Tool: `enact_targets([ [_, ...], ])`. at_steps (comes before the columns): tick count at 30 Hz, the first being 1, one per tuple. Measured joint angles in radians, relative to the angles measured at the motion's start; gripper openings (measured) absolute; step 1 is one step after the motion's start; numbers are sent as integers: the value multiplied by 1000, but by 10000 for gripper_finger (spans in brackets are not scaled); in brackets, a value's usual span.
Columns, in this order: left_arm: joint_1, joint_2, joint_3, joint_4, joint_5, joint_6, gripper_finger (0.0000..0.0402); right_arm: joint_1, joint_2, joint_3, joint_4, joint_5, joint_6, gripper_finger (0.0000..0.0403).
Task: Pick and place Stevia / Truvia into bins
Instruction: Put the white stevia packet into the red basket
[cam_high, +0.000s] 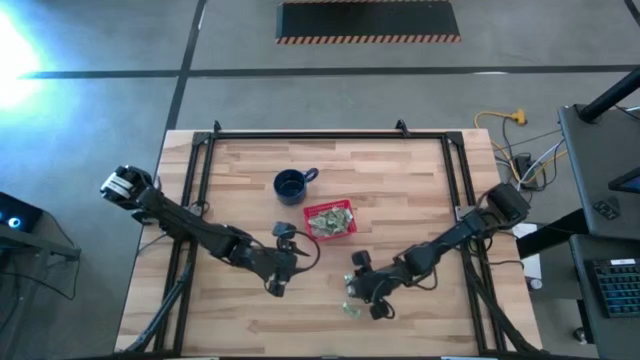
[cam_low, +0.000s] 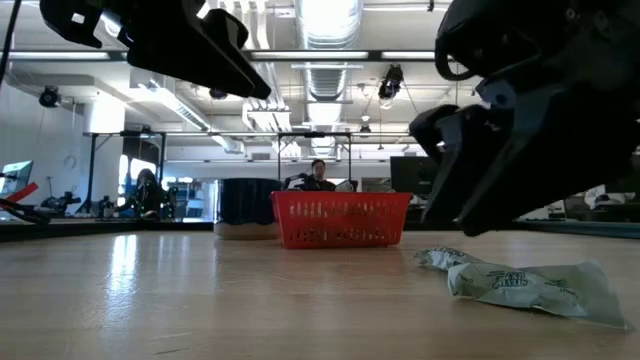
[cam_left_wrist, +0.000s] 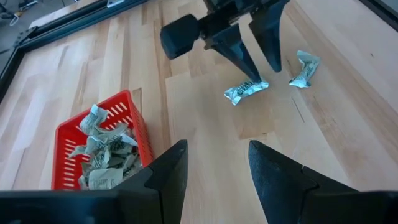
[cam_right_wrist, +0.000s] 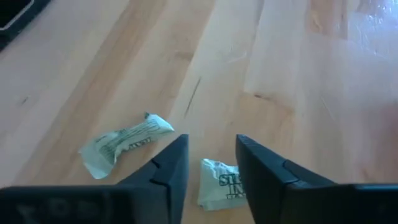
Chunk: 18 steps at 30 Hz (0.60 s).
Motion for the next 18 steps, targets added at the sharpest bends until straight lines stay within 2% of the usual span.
enact_targets([
  [10, 0, 16, 0, 2, 0, 1, 154, -12, 0, -40, -6, 21, 82, 202],
  [18, 0, 17, 0, 2, 0, 1, 154, -13, 0, -45, -26, 23, 99, 223],
])
